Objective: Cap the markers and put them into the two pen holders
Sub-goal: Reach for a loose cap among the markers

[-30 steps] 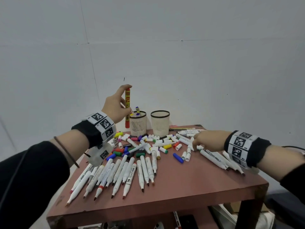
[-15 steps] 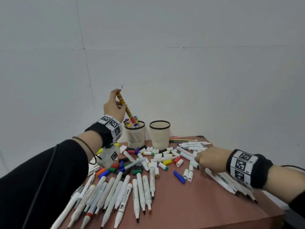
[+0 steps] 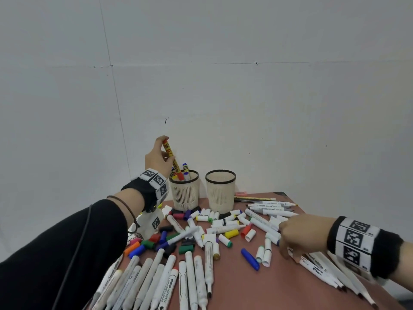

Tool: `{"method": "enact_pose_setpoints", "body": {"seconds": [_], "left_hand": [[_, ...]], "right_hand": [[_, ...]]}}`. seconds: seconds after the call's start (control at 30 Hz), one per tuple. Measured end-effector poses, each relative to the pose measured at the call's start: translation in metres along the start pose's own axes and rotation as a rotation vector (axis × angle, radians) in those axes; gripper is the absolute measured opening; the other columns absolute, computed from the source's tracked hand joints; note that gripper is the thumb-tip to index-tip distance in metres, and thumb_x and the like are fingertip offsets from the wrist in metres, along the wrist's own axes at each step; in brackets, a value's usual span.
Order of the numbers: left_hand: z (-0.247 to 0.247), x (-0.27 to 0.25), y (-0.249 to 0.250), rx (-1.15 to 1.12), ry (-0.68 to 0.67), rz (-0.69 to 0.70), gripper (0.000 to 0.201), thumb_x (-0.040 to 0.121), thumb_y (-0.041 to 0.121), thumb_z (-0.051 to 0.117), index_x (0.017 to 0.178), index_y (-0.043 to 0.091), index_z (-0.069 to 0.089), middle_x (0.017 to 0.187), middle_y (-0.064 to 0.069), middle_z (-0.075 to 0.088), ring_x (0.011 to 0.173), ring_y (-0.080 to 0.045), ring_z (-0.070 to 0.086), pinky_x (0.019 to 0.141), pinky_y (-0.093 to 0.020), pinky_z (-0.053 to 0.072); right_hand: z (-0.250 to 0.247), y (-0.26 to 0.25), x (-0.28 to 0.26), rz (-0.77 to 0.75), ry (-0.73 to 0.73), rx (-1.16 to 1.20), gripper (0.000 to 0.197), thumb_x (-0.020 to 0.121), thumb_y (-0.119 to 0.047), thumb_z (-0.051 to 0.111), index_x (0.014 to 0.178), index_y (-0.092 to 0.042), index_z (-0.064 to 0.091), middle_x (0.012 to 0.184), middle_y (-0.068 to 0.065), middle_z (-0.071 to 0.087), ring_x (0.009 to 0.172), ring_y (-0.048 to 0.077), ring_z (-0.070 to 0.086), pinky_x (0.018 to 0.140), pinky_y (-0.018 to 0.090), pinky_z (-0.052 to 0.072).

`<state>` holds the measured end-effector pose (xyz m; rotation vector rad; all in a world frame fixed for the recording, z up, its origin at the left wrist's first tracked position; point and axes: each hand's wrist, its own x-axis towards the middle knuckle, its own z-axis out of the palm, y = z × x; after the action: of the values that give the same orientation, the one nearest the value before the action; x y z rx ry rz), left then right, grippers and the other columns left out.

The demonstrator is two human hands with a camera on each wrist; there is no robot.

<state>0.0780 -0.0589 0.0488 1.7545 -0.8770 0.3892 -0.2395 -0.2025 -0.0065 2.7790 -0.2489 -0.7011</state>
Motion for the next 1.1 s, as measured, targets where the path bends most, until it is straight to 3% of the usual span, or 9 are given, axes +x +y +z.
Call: {"method": "enact_pose_setpoints", "body": {"seconds": [0.1,0.2,0.37,0.43,0.57,0.67,0.83,0.93,1.1], "left_hand": [[0.007,-0.001,-0.004,0.021,-0.04,-0.012,0.044,0.086,0.0,0.06,0.125,0.019,0.053,0.088,-0.007,0.06,0.078,-0.017,0.057,0.065,-0.021,0.044],[0.014,-0.002,-0.009,0.055,-0.091,-0.042,0.038,0.084,0.002,0.064,0.119,0.017,0.059,0.085,-0.006,0.062,0.078,-0.017,0.057,0.069,-0.024,0.046],[0.022,-0.004,-0.02,0.199,-0.268,-0.066,0.034,0.085,0.013,0.068,0.119,0.013,0.064,0.102,-0.011,0.07,0.094,-0.021,0.062,0.085,-0.026,0.047],[0.024,-0.005,-0.024,0.25,-0.305,-0.066,0.035,0.086,0.017,0.067,0.121,0.011,0.064,0.113,-0.011,0.068,0.107,-0.023,0.061,0.093,-0.028,0.046],[0.026,-0.008,-0.027,0.398,-0.378,-0.059,0.033,0.093,0.027,0.058,0.125,0.018,0.062,0.123,-0.006,0.064,0.112,-0.023,0.058,0.094,-0.034,0.048],[0.024,-0.01,-0.022,0.544,-0.471,-0.019,0.037,0.096,0.02,0.05,0.133,0.022,0.054,0.134,-0.005,0.055,0.119,-0.023,0.053,0.095,-0.031,0.045],[0.012,-0.018,-0.011,0.524,-0.485,0.033,0.049,0.09,0.003,0.049,0.137,0.018,0.049,0.135,-0.011,0.053,0.121,-0.025,0.052,0.094,-0.03,0.045],[-0.002,-0.028,-0.01,0.465,-0.452,0.119,0.044,0.086,0.002,0.056,0.127,0.018,0.059,0.128,-0.009,0.058,0.121,-0.024,0.05,0.096,-0.029,0.04],[-0.028,-0.053,-0.01,0.533,-0.648,0.126,0.032,0.083,0.007,0.064,0.114,0.017,0.067,0.116,-0.001,0.062,0.108,-0.015,0.054,0.087,-0.02,0.039]], "right_hand": [[0.002,-0.002,0.002,0.04,-0.003,0.125,0.027,0.083,-0.032,0.065,0.109,-0.03,0.066,0.092,-0.006,0.052,0.098,0.019,0.055,0.077,0.03,0.043],[0.002,-0.004,0.002,0.035,0.026,0.237,0.026,0.083,-0.029,0.065,0.109,-0.026,0.066,0.07,-0.016,0.045,0.085,0.013,0.052,0.079,0.031,0.048],[-0.005,-0.015,-0.005,0.008,0.076,0.367,0.023,0.085,-0.023,0.065,0.108,-0.023,0.068,0.064,-0.016,0.046,0.06,-0.001,0.045,0.054,0.009,0.033],[-0.01,-0.019,-0.008,-0.002,0.122,0.402,0.023,0.084,-0.023,0.065,0.107,-0.025,0.068,0.065,-0.015,0.048,0.059,-0.002,0.046,0.053,0.009,0.034],[-0.019,-0.026,-0.017,-0.032,0.306,0.505,0.023,0.084,-0.022,0.066,0.105,-0.028,0.071,0.081,-0.013,0.058,0.073,-0.001,0.049,0.069,0.011,0.04],[-0.027,-0.035,-0.026,-0.041,0.492,0.652,0.018,0.082,-0.023,0.071,0.099,-0.029,0.074,0.082,-0.016,0.064,0.078,-0.004,0.053,0.07,0.01,0.041],[-0.034,-0.053,-0.04,-0.061,0.773,1.072,0.016,0.075,-0.011,0.077,0.084,-0.025,0.076,0.084,-0.004,0.072,0.076,0.007,0.064,0.078,0.025,0.053],[-0.032,-0.068,-0.044,-0.048,0.908,1.37,0.017,0.075,-0.001,0.076,0.083,-0.016,0.074,0.088,0.003,0.074,0.084,0.014,0.068,0.078,0.023,0.054],[-0.023,-0.094,-0.037,0.002,1.041,1.945,0.013,0.078,0.009,0.066,0.082,-0.003,0.063,0.077,0.012,0.07,0.061,0.017,0.064,0.054,0.019,0.052]]}}
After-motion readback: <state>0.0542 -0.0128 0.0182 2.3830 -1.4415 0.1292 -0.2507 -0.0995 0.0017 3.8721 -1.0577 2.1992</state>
